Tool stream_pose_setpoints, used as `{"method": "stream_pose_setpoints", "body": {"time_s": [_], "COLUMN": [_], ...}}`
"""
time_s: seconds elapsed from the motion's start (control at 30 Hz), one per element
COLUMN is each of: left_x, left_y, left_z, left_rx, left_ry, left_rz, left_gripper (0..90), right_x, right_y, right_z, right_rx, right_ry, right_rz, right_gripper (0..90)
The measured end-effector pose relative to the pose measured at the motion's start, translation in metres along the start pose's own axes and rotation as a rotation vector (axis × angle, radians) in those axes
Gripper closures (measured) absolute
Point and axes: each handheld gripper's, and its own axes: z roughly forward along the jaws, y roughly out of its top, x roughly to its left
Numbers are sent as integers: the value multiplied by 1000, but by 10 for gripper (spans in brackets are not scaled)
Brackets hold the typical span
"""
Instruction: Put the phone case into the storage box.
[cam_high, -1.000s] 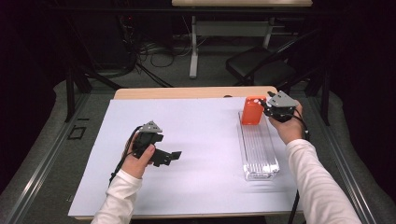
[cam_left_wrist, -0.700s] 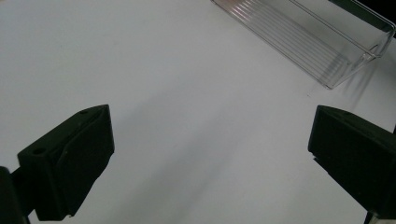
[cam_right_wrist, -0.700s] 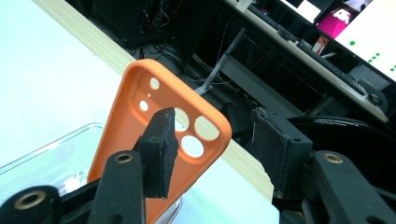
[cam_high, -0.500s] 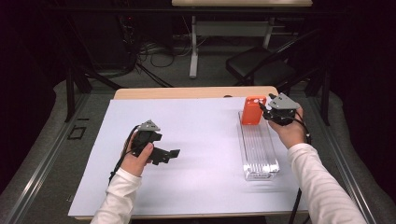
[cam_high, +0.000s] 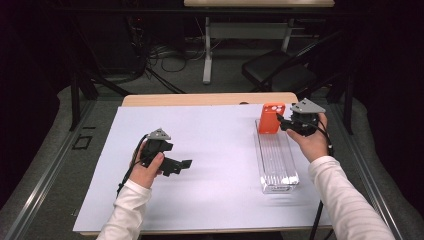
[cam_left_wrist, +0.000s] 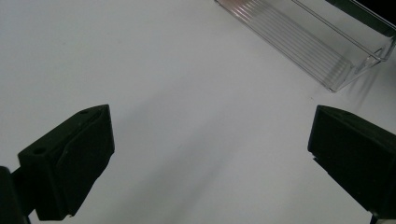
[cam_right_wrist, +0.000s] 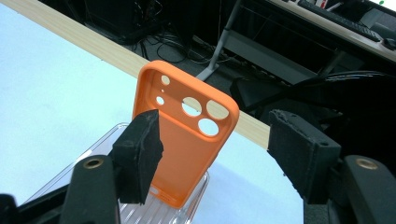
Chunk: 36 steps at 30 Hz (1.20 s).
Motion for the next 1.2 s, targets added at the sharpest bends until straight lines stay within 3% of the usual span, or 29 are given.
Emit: {"method": "stream_pose_setpoints", "body": {"time_s": [0.07,0.1,0.4,0.6,0.8,1.03,1.2], "left_x": [0,0,-1,-1,-3,-4,-5], "left_y": [0,0,2,2,3,5,5], "left_z": [0,-1,-2,-5,-5,-6,-9], "left_rx": [0,2,-17,-30,-31,-39,-51], "left_ry": [0,0,5,7,5,1,2], "left_rz": [0,2,-6,1,1,11,-1], "left_gripper": [9,9,12,12,12,12,12], "right_x": [0,0,2,5,10,17,29], "right_y": [1,3,10,10,8,13,15], "right_z": [-1,-3,-15,-21,-25,-34,-40], "right_rx": [6,17,5,-2,0,-9,-14], "right_ry": [1,20,77,95,175,214,225], "right_rz": [8,47,176,223,307,314,278], "right_gripper": [317,295,181,143,96,8,0]}}
